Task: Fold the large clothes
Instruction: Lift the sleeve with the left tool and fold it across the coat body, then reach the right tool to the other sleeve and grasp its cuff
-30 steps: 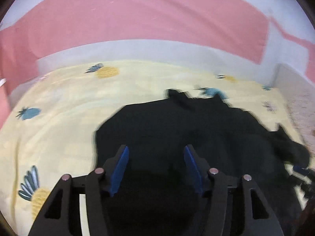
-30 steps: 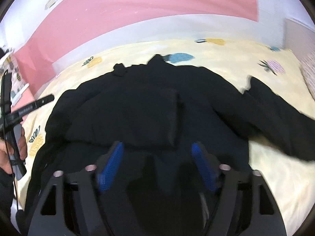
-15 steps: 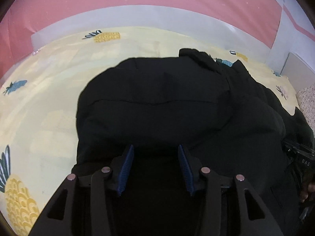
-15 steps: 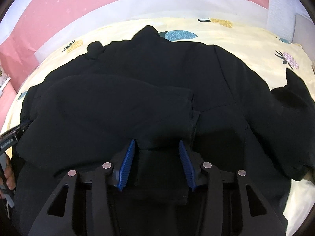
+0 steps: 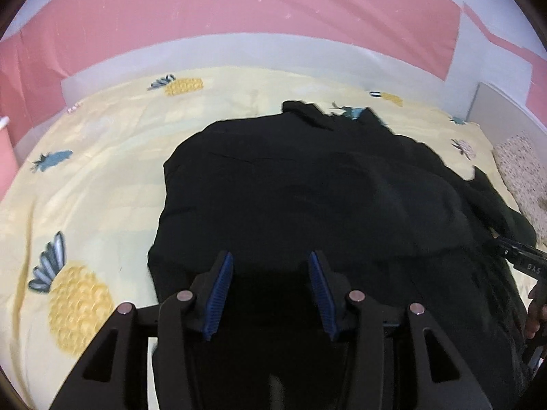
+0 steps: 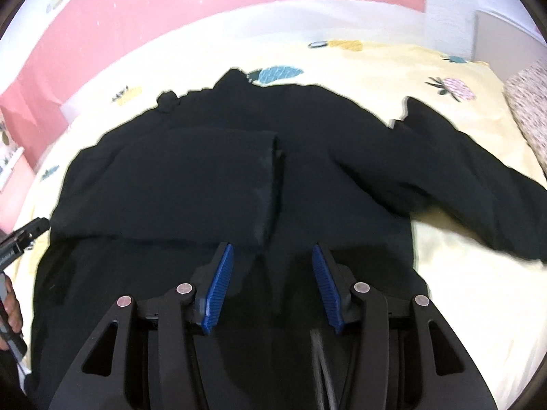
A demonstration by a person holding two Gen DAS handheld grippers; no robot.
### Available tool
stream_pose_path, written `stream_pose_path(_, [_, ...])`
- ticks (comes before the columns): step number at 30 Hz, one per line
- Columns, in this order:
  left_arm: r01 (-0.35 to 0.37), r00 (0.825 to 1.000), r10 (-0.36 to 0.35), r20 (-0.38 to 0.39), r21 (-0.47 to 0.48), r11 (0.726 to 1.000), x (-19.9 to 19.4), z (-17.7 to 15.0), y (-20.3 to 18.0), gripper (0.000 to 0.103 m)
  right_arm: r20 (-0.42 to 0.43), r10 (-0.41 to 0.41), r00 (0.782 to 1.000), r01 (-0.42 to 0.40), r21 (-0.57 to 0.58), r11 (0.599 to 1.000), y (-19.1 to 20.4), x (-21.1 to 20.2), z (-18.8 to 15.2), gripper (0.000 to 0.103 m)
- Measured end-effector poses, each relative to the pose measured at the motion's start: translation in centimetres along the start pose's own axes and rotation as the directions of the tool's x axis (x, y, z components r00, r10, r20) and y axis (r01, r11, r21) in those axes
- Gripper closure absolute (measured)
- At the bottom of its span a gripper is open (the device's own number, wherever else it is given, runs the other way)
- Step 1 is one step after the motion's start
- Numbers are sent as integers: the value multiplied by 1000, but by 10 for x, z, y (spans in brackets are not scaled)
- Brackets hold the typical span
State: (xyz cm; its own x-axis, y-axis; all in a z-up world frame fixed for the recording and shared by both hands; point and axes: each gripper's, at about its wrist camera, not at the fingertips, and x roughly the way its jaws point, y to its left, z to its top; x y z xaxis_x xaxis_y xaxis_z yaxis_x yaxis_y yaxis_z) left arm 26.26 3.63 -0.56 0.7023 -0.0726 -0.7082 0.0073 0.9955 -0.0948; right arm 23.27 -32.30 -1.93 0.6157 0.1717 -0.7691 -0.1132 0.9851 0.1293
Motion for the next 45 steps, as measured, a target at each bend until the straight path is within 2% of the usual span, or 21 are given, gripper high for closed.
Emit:
stream_pose_path(10, [63, 993, -68, 100, 56, 996, -96, -37, -63, 54, 106, 17, 994, -22, 45, 999, -9, -102, -56, 53])
stream_pose_path(16, [102, 989, -110, 96, 90, 991, -123, -56, -86, 54, 127, 2, 992, -11, 67, 998, -11, -129, -83, 51])
stream_pose_path(21, [130, 987, -138, 81, 93, 987, -130, -67, -94, 53, 146, 5, 989, -18, 89, 996, -18, -141, -91, 50])
stream_pose_path(26, [131, 989, -137, 64, 88, 987, -130, -72, -97, 53, 180, -14, 984, -6, 107, 994, -30, -148, -90, 48])
stream_pose_path(27, [133, 989, -138, 60, 85, 988, -128, -72, -96, 53, 183, -20, 983, -2, 118, 993, -35, -146, -89, 45])
stream_pose_path(34, [136, 990, -139, 37, 75, 988, -109, -69, -98, 44, 161, -64, 985, 16, 282, 959, -99, -131, -85, 34])
stream_pose_path(38, [137, 989, -141, 38, 85, 987, -91, -57, -104, 42, 146, -55, 988, -11, 414, 910, -151, -115, -82, 28])
stream_pose_path(45, [130, 991, -133, 29, 107, 986, -50, -29, -111, 42, 114, -52, 992, -24, 577, 817, -238, -72, -75, 28])
